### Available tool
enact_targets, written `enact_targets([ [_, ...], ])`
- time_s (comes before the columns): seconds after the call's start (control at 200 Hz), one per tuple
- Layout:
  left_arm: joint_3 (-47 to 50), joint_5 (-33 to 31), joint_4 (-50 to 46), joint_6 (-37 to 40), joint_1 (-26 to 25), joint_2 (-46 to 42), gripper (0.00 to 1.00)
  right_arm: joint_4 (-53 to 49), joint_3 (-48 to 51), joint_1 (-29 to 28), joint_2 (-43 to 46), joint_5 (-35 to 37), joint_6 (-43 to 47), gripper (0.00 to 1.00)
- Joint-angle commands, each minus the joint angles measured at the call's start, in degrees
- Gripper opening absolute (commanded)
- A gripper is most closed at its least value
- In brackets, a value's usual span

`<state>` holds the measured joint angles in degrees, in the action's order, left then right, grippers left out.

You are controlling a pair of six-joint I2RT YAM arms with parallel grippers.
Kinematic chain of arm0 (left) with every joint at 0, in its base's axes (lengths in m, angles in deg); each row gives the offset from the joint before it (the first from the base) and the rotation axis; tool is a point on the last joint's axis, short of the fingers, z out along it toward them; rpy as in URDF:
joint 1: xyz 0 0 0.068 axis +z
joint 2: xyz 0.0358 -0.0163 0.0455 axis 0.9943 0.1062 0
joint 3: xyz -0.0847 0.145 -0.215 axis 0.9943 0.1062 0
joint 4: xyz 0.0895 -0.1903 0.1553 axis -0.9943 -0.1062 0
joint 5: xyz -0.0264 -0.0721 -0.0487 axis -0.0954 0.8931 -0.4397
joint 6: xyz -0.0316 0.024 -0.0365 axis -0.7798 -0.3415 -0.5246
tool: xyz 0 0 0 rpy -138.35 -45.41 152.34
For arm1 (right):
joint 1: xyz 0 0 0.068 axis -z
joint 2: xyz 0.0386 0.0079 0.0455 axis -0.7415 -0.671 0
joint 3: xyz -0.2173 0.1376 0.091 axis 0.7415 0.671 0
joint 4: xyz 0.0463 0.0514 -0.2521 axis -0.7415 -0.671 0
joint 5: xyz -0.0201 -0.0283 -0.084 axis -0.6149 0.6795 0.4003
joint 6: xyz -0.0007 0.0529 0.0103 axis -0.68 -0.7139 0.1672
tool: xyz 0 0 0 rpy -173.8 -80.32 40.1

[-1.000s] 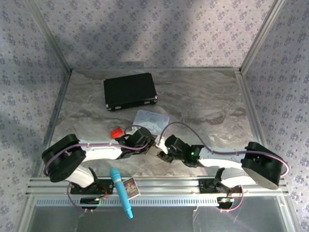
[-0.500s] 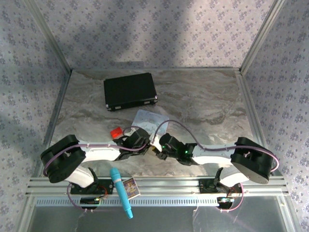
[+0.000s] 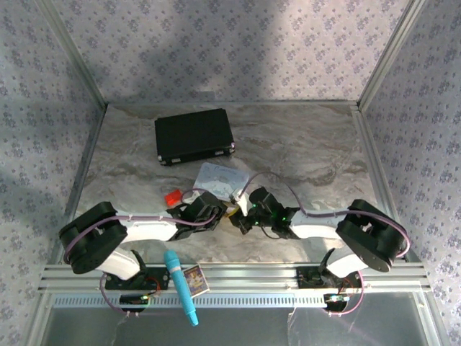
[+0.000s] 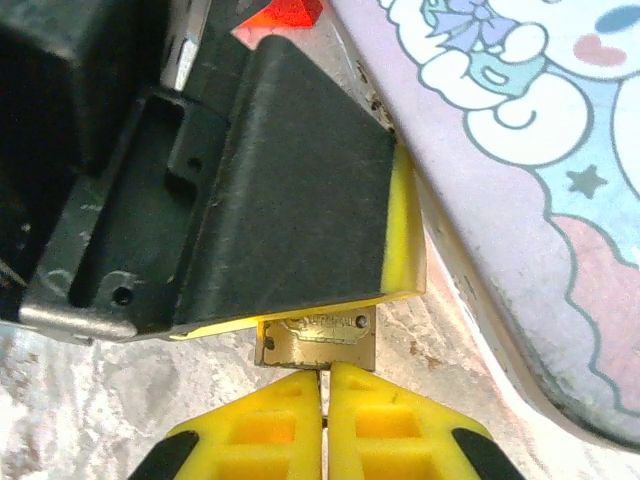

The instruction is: Unlock the padlock with the key

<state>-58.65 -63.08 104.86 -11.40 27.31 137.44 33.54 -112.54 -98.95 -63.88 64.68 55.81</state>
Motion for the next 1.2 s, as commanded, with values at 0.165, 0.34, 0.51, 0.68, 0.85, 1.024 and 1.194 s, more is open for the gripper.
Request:
enact_targets([
  [0.165,0.2,4.4,1.8,0.7,-1.1,-2.8,0.0,0.7,0.8,3.8,-1.5,1.2,-10.3,0.12],
  [0.34,0.3,3.6,1.2,1.2,-1.1,-4.0,0.0,-2.2,0.9,3.7,0.5,6.5,-12.6,0.14],
  [0.51,0.5,3.5,1.5,1.1,-1.1,-3.8,0.0,-3.8,0.9,4.3,1.8,7.7,-15.6,0.14],
  [0.68,0.4,3.9,3.4,1.3,-1.3,-2.7,0.0,-10.1,-1.5,4.8,1.3,8.5,-20.4,0.17],
  [0.85,0.0,3.6,3.3,1.6,-1.6,-2.4,0.0,-14.2,-3.4,4.0,1.3,7.4,-26.4,0.19],
  [1.024,-0.4,3.2,2.5,1.5,-1.7,-2.2,0.0,-17.9,-4.1,4.1,1.3,9.0,-30.5,0.24],
  [1.194,-0.6,3.5,2.6,1.0,-1.8,-1.0,0.0,-18.6,-3.5,3.5,2.7,8.6,-31.5,0.36],
])
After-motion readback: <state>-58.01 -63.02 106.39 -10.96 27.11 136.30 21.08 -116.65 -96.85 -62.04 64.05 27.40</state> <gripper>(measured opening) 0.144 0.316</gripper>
